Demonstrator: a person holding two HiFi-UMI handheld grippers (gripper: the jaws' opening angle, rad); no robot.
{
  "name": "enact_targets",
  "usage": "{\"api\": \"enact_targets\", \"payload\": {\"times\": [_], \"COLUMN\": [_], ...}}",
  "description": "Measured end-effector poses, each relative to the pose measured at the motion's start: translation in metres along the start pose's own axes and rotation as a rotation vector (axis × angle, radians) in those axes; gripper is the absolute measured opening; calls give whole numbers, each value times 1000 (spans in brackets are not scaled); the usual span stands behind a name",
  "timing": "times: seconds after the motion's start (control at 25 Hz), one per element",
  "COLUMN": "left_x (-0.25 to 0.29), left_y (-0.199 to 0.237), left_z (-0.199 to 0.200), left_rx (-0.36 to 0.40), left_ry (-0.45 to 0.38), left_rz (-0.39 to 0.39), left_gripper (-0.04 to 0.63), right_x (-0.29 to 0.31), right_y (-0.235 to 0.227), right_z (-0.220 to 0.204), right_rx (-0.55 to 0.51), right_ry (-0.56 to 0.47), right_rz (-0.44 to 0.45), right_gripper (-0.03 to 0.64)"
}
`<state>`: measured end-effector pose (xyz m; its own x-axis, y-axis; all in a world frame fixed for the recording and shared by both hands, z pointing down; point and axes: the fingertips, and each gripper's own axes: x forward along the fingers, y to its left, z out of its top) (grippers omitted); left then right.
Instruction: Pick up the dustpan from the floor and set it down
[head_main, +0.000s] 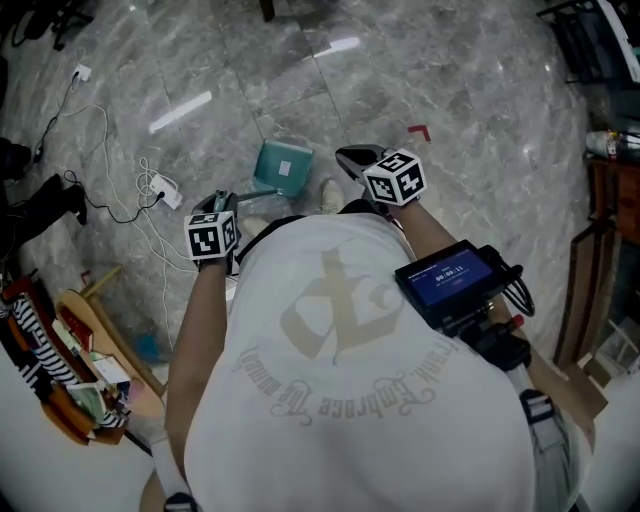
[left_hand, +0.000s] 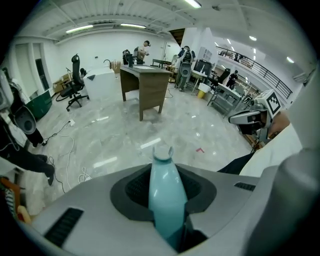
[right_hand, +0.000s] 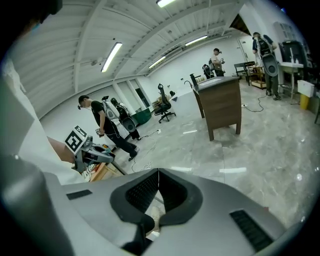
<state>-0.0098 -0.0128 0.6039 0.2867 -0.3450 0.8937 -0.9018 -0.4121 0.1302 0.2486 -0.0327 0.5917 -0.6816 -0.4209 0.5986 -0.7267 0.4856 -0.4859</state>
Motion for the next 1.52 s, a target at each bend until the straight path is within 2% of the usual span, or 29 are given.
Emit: {"api": "enact_targets", "payload": {"times": [0.36, 0.72, 1.0, 1.12, 1.28, 1.4, 1.52], "left_x": [59, 112, 149, 156, 160, 168, 177], "left_y": [-17, -38, -49, -67, -88, -86, -76], "left_z": [24, 41, 50, 46, 29, 24, 27], "left_rx": [248, 537, 688, 813, 960, 1010, 1002], "left_ry": [92, 106, 125, 131, 171, 196, 207], "left_rz": [-70, -146, -177, -214, -219, -222, -216], "left_gripper": [101, 101, 101, 101, 101, 101, 102], "right_x": [-24, -42, -52, -72, -105, -115, -119], "right_y": [-35, -52, -59, -62, -60, -60, -62], "right_z": [-39, -87, -100, -112, -137, -140, -146], "right_rx": [128, 248, 271, 273, 264, 266, 294], "right_ry": [-29, -52, -65, -67, -60, -56, -59], "right_rz": [-92, -169, -209, -235, -272, -306, -335], "right_gripper": [18, 18, 18, 18, 18, 18, 18]}}
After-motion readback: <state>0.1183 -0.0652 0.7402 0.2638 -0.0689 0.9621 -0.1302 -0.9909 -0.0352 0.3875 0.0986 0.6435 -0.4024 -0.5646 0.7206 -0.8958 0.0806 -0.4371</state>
